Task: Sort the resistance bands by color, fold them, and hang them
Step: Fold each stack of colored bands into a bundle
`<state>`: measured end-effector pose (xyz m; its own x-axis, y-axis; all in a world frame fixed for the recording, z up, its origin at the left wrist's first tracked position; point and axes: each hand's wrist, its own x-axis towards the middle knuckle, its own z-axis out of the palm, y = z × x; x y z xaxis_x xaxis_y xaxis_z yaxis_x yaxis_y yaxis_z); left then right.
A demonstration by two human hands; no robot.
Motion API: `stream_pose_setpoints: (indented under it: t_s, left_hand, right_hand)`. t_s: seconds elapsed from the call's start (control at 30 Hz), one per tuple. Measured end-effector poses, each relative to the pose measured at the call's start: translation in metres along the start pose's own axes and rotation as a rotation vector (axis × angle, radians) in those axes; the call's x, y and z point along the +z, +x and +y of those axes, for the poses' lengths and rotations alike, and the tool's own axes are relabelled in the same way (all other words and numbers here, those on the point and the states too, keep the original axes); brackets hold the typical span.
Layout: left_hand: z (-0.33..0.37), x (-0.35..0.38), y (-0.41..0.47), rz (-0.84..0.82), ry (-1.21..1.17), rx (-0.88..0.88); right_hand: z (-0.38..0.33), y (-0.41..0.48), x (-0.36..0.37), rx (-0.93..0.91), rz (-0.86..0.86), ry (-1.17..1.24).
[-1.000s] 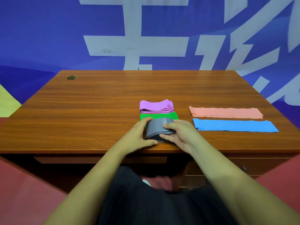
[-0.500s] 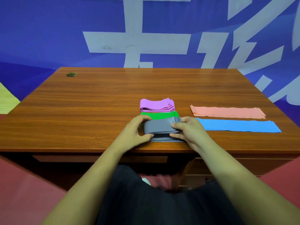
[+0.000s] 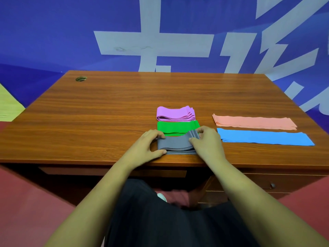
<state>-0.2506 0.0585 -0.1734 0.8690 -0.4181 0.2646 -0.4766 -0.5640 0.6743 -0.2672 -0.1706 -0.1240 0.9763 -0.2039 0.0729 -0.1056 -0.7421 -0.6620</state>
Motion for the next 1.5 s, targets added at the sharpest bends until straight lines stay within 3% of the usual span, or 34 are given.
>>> stream_pose_setpoints:
  t_s: [0.5, 0.67, 0.8, 1.03, 1.23, 1.33, 1.5]
  left_hand:
    - [0.002, 0.006, -0.004, 0.059, 0.079, 0.031]
    - [0.006, 0.009, -0.006, 0.040, 0.198, 0.053]
    - [0.012, 0.005, -0.006, 0.069, 0.245, 0.035]
    - [0.052, 0.006, 0.029, 0.145, 0.237, 0.103]
    - [0.109, 0.038, 0.088, 0.112, 0.148, 0.098]
    - [0.129, 0.064, 0.120, 0.038, 0.178, 0.023]
    - [0.150, 0.106, 0.155, -0.108, 0.326, -0.283]
  right_hand:
    - [0.035, -0.002, 0.019, -0.060, 0.102, 0.021]
    - [0.045, -0.008, 0.020, -0.240, 0.167, -0.090]
    - [0.049, -0.008, 0.015, -0.252, 0.140, -0.130]
    - [0.053, 0.004, -0.021, -0.364, 0.076, -0.017]
    - [0.105, 0.029, -0.076, -0.260, 0.103, -0.088]
    - [0.134, 0.030, -0.096, -0.224, 0.061, -0.166]
    - [0.160, 0.031, -0.102, -0.251, -0.013, -0.214]
